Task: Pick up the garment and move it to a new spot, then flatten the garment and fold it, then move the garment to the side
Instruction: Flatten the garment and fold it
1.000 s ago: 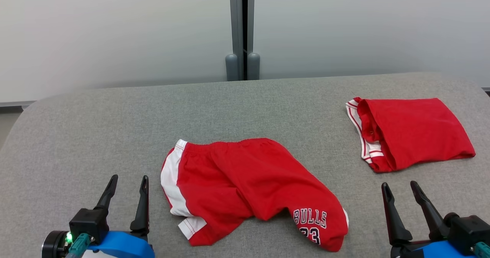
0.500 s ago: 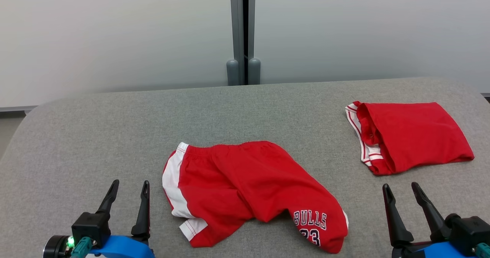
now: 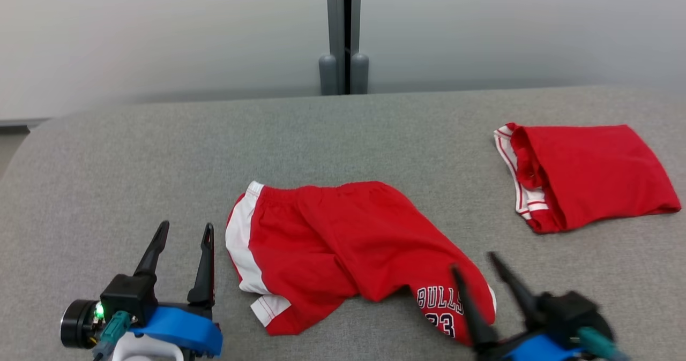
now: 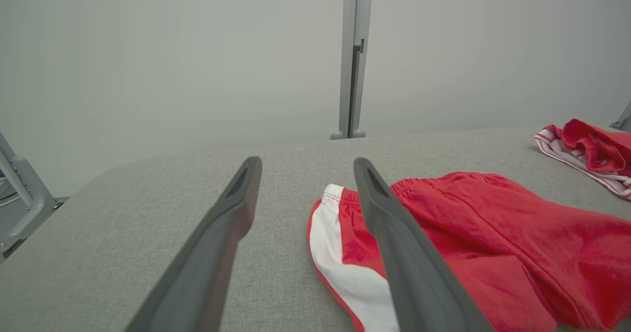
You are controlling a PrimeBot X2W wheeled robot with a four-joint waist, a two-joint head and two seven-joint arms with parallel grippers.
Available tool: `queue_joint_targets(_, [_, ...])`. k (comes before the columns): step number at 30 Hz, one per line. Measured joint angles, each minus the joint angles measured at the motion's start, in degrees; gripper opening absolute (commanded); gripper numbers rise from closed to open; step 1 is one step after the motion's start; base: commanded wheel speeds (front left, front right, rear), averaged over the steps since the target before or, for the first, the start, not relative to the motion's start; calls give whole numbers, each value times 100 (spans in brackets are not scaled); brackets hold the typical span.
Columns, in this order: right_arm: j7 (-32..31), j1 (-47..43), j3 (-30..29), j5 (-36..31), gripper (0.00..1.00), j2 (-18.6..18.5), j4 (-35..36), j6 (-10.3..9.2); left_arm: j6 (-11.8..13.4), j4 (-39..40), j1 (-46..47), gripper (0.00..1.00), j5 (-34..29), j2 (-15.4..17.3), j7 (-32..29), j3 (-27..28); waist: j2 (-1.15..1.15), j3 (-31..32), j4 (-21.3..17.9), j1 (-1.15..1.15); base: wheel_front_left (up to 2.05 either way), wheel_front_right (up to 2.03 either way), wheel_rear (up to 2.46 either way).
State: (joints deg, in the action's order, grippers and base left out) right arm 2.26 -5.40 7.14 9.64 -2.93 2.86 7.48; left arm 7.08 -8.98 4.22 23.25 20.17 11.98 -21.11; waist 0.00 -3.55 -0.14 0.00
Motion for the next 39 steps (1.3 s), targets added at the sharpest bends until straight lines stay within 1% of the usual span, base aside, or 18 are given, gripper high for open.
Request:
queue_joint_targets(5, [-81, 406, 1248, 64, 100, 9, -360, 0, 1, 107, 290, 100, -66, -40, 30, -36, 0, -318, 124, 1, 0, 0, 0])
queue_joint_targets(7, [-107, 597, 1653, 100, 100, 11, -633, 0, 0, 133, 406, 100, -88, -62, 56, -54, 0, -445, 191, 1, 0, 0, 0])
queue_joint_targets(9, [-91, 786, 1936, 193, 100, 15, -938, 1, -3, 146, 517, 100, -118, -83, 73, -79, 0, -566, 262, 1, 0, 0, 0])
queue_joint_targets(14, [32, 1443, 2326, 322, 100, 13, -1848, 0, -4, 164, 751, 100, -175, -127, 125, -104, 1, -875, 410, 1, 0, 0, 0])
queue_joint_targets(21, [235, 2271, 2582, 488, 100, 9, -2994, 0, -12, 115, 923, 100, -225, -211, 201, -132, 1, -1171, 551, 1, 0, 0, 0])
queue_joint_targets(22, [270, 2334, 2662, 566, 40, 11, -3091, 0, -29, 99, 932, 100, -226, -220, 210, -135, 1, -1187, 562, 1, 0, 0, 0])
queue_joint_targets(23, [288, 2398, 2746, 597, 14, 10, -3188, 0, -36, 89, 945, 100, -227, -227, 221, -138, 1, -1200, 569, 0, 0, 0, 0])
queue_joint_targets(24, [332, 2453, 2791, 643, 0, 13, -3257, 1, -37, 82, 955, 100, -233, -231, 225, -138, 1, -1210, 570, 0, 0, 0, 0])
queue_joint_targets(27, [545, 2544, 2839, 723, 0, 9, -3356, 0, -40, 66, 977, 100, -252, -240, 233, -134, 1, -1219, 563, 0, 0, 0, 0])
queue_joint_targets(31, [824, 2565, 2844, 754, 0, 11, -3172, 0, -37, 53, 977, 100, -265, -236, 259, -103, 1, -1203, 519, 0, 0, 0, 0])
queue_joint_targets(35, [942, 2518, 2586, 653, 0, 3, -2653, 1, -19, 52, 976, 100, -266, -234, 275, -65, 1, -1154, 448, 0, 0, 0, 0])
queue_joint_targets(39, [838, 2309, 2127, 521, 0, -133, -1883, 1, 1, 74, 968, 100, -266, -233, 281, -40, 1, -1114, 371, -1, 0, 0, 0])
